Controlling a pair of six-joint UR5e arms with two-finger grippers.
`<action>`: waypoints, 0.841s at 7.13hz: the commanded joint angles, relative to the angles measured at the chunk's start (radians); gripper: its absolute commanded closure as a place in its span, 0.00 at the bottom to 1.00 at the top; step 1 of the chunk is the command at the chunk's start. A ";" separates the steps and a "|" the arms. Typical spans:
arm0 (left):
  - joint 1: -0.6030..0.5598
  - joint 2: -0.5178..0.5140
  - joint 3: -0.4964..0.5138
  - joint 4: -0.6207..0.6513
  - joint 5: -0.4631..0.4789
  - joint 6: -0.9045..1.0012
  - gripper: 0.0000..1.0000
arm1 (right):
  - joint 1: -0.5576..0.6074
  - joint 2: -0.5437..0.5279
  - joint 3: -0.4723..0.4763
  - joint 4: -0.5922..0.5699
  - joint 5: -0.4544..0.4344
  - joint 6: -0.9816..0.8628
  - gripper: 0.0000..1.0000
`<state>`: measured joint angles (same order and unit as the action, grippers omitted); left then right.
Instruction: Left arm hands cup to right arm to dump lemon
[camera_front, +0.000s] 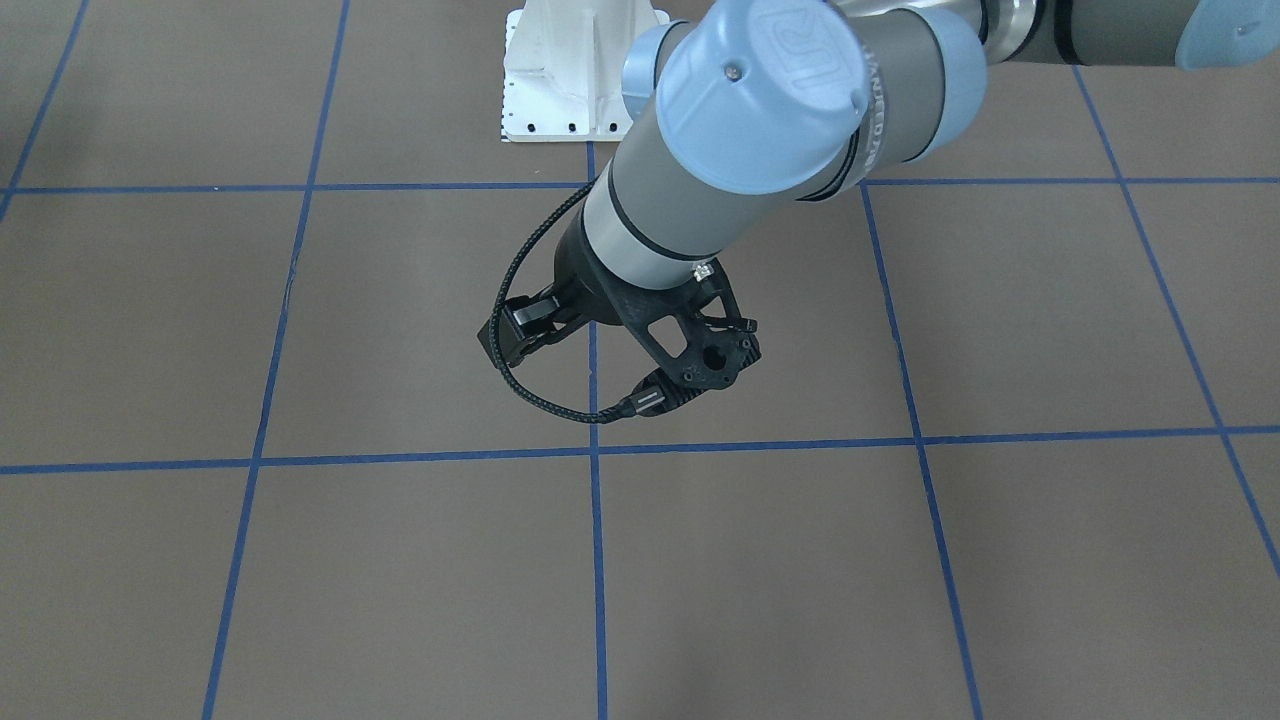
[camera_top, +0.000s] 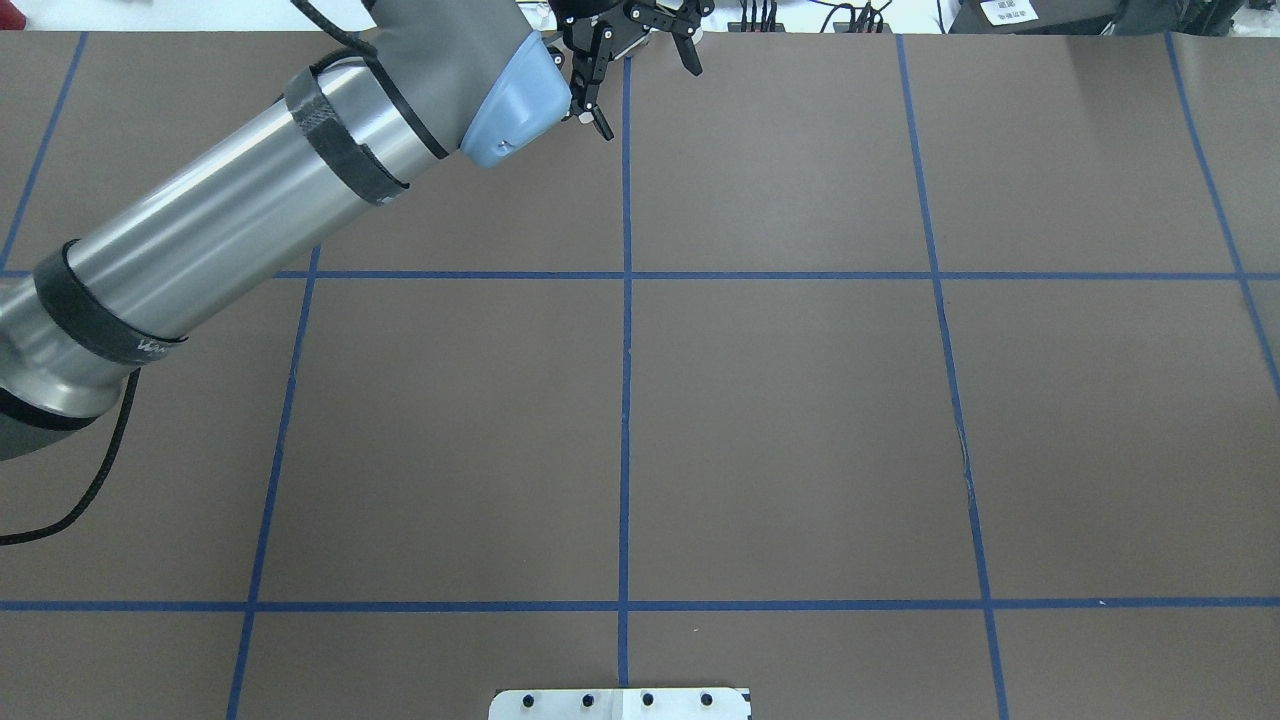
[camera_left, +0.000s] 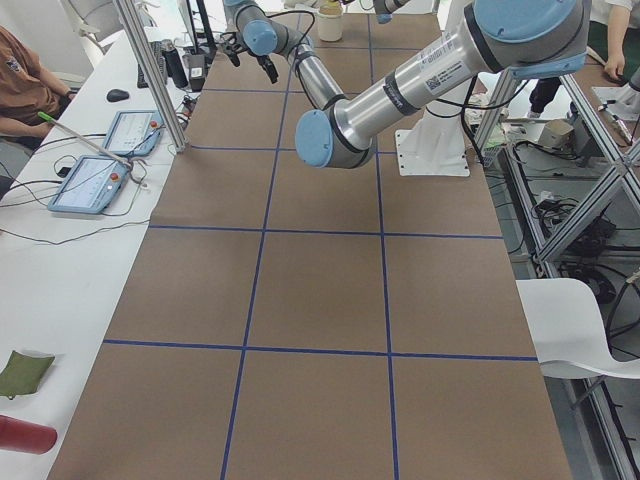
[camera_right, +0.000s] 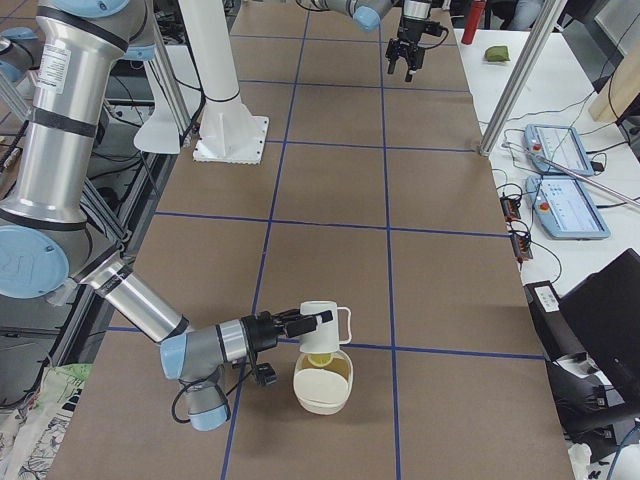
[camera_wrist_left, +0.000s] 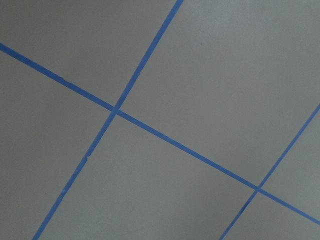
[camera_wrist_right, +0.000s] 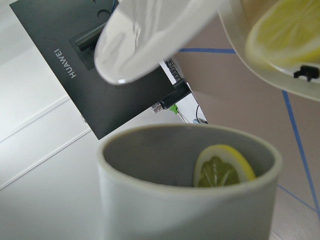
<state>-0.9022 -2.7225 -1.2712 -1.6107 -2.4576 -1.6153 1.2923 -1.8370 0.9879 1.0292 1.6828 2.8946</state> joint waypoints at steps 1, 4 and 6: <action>0.000 0.000 0.001 0.000 0.000 0.000 0.00 | 0.004 0.002 0.000 0.000 0.002 0.044 0.87; -0.001 -0.002 0.001 0.000 0.000 0.000 0.00 | 0.004 -0.001 0.001 0.029 0.000 0.061 0.87; -0.001 0.000 0.001 0.000 0.000 0.000 0.00 | 0.002 -0.001 0.003 0.035 0.002 0.049 0.87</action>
<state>-0.9034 -2.7235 -1.2702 -1.6107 -2.4574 -1.6153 1.2960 -1.8380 0.9899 1.0595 1.6839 2.9504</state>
